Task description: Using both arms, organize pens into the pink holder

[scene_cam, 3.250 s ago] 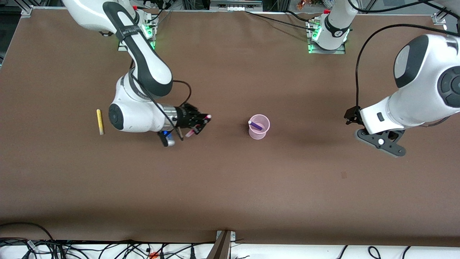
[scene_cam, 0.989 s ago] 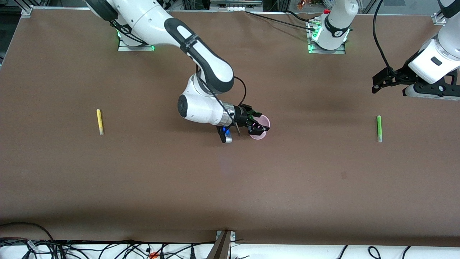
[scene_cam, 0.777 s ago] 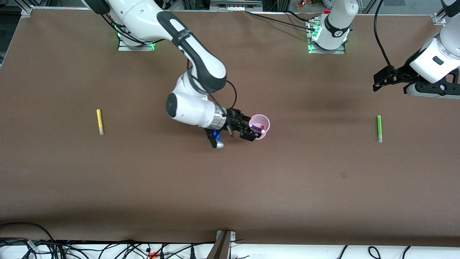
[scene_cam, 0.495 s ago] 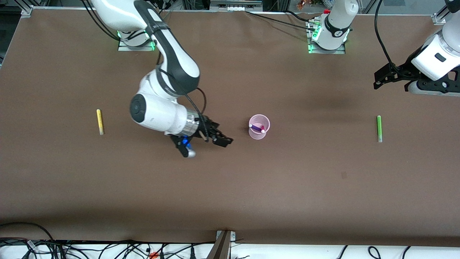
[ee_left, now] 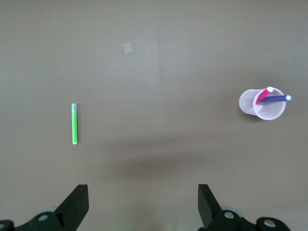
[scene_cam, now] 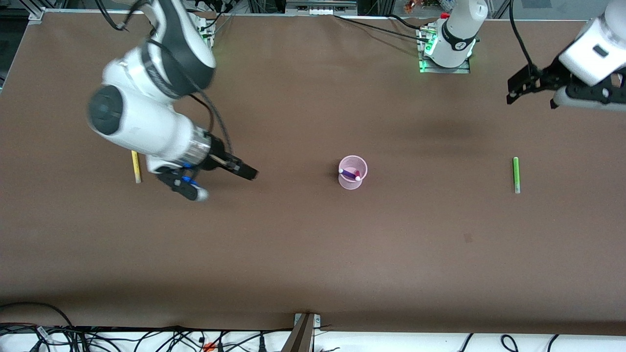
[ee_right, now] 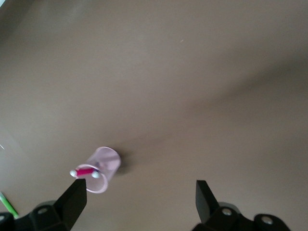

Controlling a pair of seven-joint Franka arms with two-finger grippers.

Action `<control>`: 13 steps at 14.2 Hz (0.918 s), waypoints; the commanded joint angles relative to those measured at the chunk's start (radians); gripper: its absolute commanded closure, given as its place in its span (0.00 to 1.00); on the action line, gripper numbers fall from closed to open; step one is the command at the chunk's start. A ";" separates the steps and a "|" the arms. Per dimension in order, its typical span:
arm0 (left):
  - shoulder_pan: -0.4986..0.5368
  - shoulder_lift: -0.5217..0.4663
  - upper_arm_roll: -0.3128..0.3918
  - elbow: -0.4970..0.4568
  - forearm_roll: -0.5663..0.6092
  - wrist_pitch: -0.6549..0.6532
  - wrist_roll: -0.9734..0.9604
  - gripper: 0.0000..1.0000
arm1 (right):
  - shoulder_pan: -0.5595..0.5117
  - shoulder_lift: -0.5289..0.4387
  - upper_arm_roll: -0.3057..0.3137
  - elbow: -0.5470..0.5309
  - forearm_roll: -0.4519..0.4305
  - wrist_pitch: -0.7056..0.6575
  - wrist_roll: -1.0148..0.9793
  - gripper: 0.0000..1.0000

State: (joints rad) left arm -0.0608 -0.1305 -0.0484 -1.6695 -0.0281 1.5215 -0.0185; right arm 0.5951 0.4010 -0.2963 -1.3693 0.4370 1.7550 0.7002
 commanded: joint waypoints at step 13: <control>0.006 0.218 -0.004 0.126 0.025 0.105 -0.003 0.00 | -0.485 -0.470 0.295 -0.284 -0.408 -0.199 -0.628 0.00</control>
State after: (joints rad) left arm -0.0563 0.1074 -0.0515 -1.5636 -0.0221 1.6680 -0.0205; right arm 0.1282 -0.0652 -0.0278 -1.6764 0.0693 1.5786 0.0952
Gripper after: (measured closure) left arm 0.000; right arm 0.000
